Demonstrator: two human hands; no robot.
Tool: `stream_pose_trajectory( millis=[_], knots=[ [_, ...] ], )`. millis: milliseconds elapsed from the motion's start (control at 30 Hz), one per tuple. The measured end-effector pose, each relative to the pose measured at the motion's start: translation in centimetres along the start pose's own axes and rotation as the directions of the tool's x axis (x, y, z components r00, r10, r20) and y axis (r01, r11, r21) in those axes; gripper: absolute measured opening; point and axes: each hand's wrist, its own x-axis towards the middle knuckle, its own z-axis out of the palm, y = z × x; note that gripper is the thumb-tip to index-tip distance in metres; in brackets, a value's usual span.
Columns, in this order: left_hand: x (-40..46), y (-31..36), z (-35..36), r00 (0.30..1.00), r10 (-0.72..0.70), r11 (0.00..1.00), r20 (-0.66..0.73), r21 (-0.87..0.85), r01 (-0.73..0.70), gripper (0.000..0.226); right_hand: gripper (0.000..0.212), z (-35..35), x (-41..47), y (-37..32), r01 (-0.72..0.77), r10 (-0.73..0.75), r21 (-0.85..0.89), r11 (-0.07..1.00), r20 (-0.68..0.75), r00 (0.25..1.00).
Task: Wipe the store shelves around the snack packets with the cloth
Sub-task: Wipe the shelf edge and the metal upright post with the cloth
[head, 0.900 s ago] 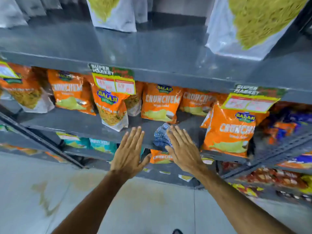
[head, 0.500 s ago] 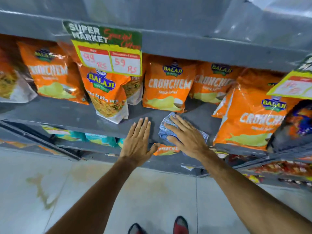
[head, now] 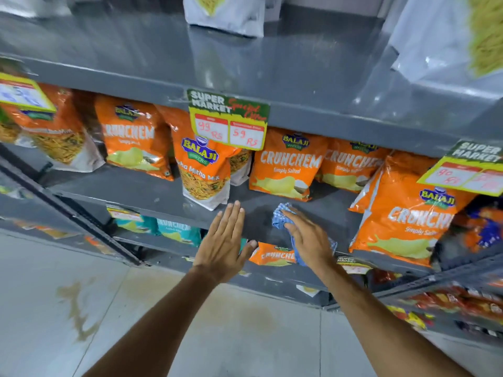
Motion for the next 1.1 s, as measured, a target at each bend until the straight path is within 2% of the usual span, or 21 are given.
stream_pose_trajectory(
  millis=[100,200,367,533,667,767,1000,1100],
  knots=[
    [-3.2,-1.4,-4.0,0.998,-0.047,0.999,-0.049,0.023,0.049,0.08,0.035,-1.4,-0.7,-4.3,-0.068,0.07,0.164,0.984,-0.003,0.998],
    [-6.0,-3.0,-8.8,0.986,-0.102,0.993,-0.135,0.037,0.108,0.08,0.035,-2.5,-0.8,-9.8,-0.06,0.055,0.296,0.953,0.026,0.998],
    [-9.6,-6.8,-16.9,0.949,-0.17,0.975,-0.267,0.096,0.202,0.081,0.034,-3.2,0.9,-20.0,0.08,-0.126,0.456,0.887,0.072,0.989],
    [-10.8,-12.7,-24.4,0.901,-0.211,0.95,-0.379,0.136,0.28,0.08,0.032,-3.2,4.2,-30.3,0.282,-0.326,0.498,0.82,0.001,0.945],
    [-11.0,-19.1,-29.8,0.846,-0.188,0.938,-0.498,0.165,0.306,0.08,0.034,-2.4,6.9,-38.6,0.394,-0.428,0.528,0.753,-0.063,0.902],
    [-10.7,-25.3,-33.8,0.796,-0.165,0.929,-0.583,0.178,0.323,0.081,0.037,-1.0,9.9,-45.0,0.482,-0.469,0.504,0.717,-0.163,0.868],
    [-7.3,-40.8,-46.3,0.701,-0.048,0.928,-0.712,0.228,0.295,0.079,0.037,2.9,19.0,-59.7,0.49,-0.417,0.529,0.693,-0.26,0.871],
    [-4.5,-45.4,-51.0,0.649,-0.028,0.944,-0.76,0.194,0.268,0.077,0.036,4.3,23.8,-64.8,0.457,-0.342,0.515,0.725,-0.307,0.888]
  ],
)
